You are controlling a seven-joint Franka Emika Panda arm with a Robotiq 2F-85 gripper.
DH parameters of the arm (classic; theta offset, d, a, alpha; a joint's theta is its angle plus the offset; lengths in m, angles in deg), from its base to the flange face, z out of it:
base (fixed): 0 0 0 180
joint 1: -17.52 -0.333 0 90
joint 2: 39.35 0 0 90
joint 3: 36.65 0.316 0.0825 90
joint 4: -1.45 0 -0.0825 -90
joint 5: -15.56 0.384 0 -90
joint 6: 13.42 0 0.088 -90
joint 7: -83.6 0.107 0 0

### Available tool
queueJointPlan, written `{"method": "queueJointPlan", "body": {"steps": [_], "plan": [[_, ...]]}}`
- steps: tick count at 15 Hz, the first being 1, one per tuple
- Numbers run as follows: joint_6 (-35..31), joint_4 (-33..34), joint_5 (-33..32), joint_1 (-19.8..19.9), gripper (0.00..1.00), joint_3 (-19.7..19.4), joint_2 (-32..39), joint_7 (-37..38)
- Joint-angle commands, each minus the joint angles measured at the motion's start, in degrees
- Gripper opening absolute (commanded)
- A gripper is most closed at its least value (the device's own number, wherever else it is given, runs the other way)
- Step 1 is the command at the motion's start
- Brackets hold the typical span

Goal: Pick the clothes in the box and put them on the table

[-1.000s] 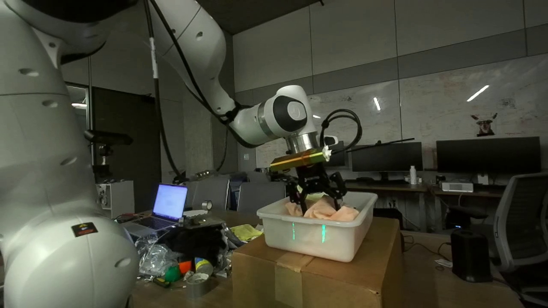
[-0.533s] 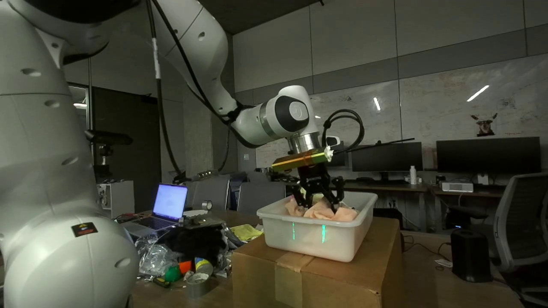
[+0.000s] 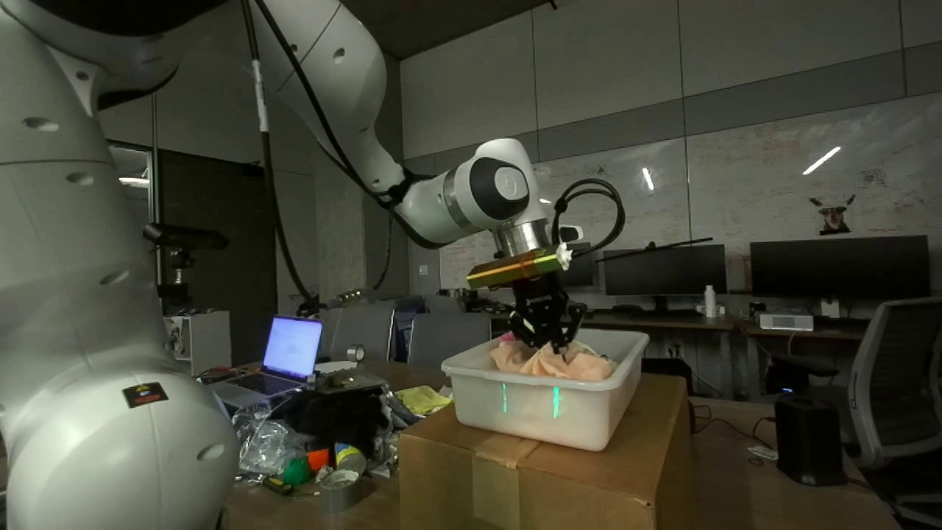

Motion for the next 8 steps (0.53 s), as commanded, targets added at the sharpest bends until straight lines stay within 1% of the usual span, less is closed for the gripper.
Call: {"method": "queueJointPlan", "body": {"steps": [1, 8], "plan": [[-1.44, -1.34, 0.60, -0.01, 0.05, -0.07, -3.16, -0.82], [-5.96, -5.24, 0.28, -0.37, 0.05, 0.51, -11.18, -0.57]]}}
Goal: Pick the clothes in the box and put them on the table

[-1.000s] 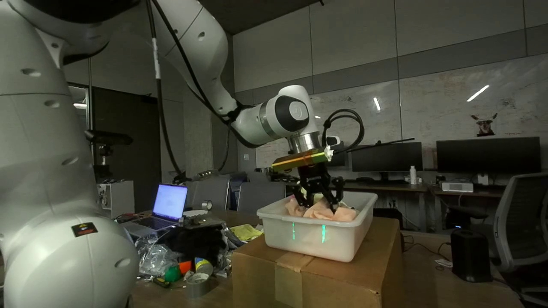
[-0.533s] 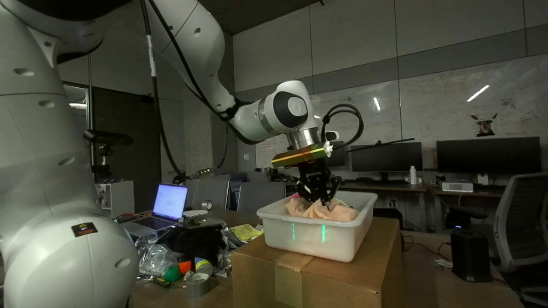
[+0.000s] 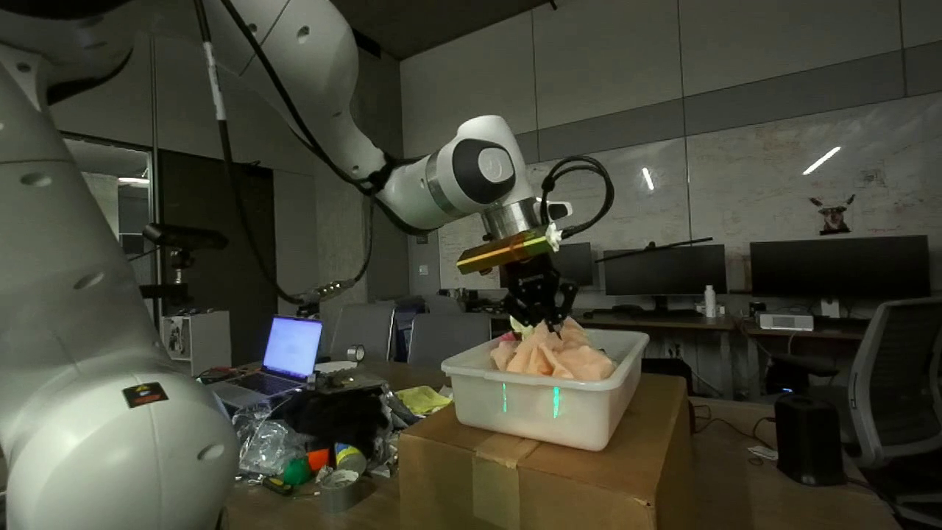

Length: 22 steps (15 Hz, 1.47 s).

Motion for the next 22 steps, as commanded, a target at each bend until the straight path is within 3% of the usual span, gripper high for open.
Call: {"method": "queueJointPlan", "body": {"steps": [1, 6, 22], "plan": [[-3.99, -3.09, 0.30, -0.40, 0.05, 0.54, -6.52, -0.37], [-7.83, -4.05, 1.13, -1.89, 0.04, 1.61, -11.66, -0.34], [-5.96, 4.00, 6.62, -6.76, 0.04, 6.92, -24.42, 2.77]]}}
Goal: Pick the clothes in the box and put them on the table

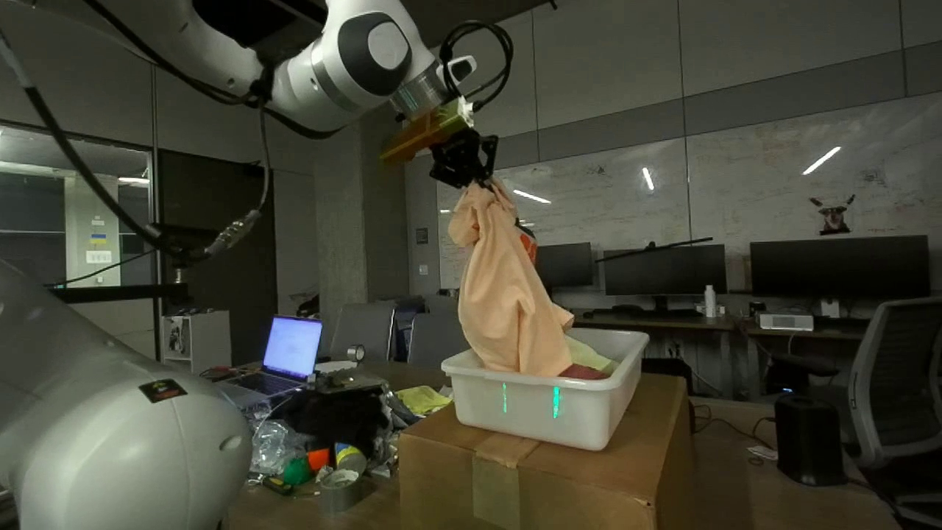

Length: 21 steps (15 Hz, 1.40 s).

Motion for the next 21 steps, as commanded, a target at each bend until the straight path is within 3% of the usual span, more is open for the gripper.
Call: {"method": "queueJointPlan", "body": {"steps": [1, 8, 12, 15, 21], "plan": [[0.21, 2.64, 0.79, -1.08, 0.04, 2.24, -1.98, 1.37], [2.30, 5.56, 1.04, -4.57, 0.03, 8.05, -3.94, 3.19], [5.94, 5.15, 1.68, -10.21, 0.03, 9.67, -3.11, 0.02], [10.17, 4.50, 1.60, -14.22, 0.03, 10.91, -1.18, -2.50], [13.33, 3.93, 0.89, -18.39, 0.02, 11.72, 5.19, -7.89]]}}
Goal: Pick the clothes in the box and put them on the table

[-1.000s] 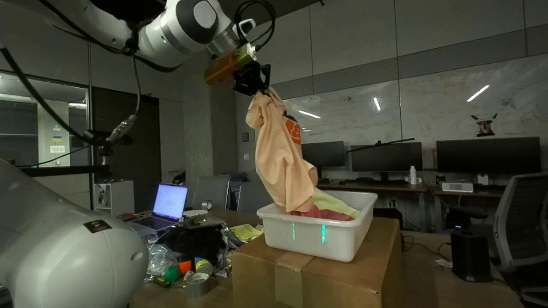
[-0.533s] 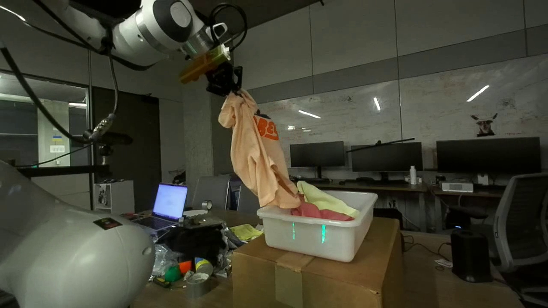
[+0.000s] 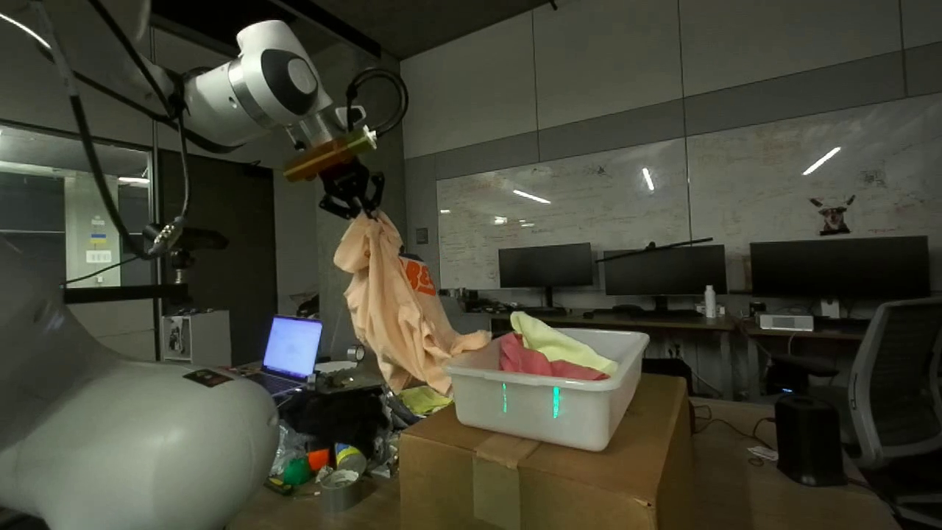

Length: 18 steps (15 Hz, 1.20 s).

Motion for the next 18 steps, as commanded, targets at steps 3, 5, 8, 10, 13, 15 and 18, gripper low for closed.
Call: {"method": "queueJointPlan", "body": {"steps": [3, 5, 8, 10, 13, 15, 18], "plan": [[1.72, 1.68, -0.56, -1.86, 0.02, -0.35, 6.73, -6.97], [1.81, 1.65, -1.60, -1.18, 0.33, -0.19, 8.56, -7.80], [2.16, 1.55, -2.39, -0.64, 0.55, -1.08, 10.03, -9.42], [2.34, 1.66, -2.91, 0.08, 0.69, -1.84, 10.24, -9.88], [0.87, 1.43, -4.92, 2.12, 0.93, -3.17, 10.11, -9.47], [-0.51, 1.23, -7.09, 4.26, 1.00, -3.84, 10.56, -8.25], [-2.78, 0.91, -9.56, 7.38, 1.00, -5.34, 11.51, -7.39]]}}
